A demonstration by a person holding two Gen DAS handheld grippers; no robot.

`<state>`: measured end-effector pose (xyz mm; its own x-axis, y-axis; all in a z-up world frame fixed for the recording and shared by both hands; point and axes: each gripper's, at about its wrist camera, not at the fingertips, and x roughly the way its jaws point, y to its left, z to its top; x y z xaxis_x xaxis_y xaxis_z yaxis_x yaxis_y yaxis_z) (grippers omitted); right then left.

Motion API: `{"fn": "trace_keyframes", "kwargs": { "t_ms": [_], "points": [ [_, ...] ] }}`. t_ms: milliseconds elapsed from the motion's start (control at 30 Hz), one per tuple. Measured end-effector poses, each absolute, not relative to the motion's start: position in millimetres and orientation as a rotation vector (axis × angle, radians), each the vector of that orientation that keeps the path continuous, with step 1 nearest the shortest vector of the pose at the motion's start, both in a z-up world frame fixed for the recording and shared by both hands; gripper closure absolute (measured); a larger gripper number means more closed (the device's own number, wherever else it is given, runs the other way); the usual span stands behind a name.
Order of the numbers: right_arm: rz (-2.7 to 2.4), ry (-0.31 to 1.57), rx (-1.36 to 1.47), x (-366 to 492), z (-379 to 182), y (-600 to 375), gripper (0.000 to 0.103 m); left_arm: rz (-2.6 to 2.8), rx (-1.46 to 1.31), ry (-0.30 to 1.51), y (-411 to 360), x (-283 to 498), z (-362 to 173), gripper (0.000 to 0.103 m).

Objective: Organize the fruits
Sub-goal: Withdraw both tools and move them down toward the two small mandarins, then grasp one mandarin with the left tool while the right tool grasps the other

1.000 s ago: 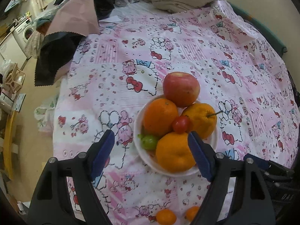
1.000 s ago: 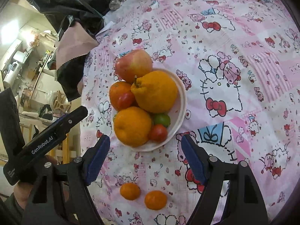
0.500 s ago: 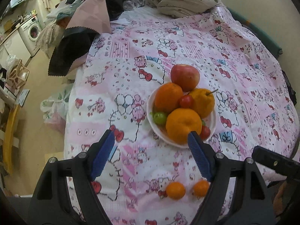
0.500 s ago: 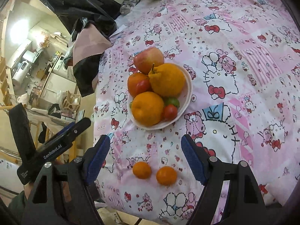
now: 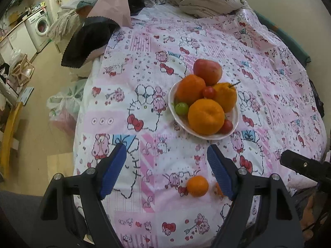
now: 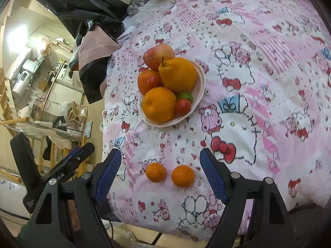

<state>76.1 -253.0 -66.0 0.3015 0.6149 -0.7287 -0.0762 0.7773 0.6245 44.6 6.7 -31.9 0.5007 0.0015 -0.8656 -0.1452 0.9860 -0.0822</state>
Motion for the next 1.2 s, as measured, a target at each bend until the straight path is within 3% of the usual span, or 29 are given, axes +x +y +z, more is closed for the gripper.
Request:
{"fn": "trace_keyframes", "kwargs": {
  "t_ms": [700,1200],
  "points": [
    [0.396,1.325,0.482,70.5,-108.4,-243.1,0.022,0.131,-0.195,1.109,19.8,44.8,-60.2,0.025],
    [0.294,1.416,0.531,76.3,-132.9,-256.6,0.022,-0.04,-0.161,1.382,-26.8,51.5,-128.8,0.027]
  ]
}}
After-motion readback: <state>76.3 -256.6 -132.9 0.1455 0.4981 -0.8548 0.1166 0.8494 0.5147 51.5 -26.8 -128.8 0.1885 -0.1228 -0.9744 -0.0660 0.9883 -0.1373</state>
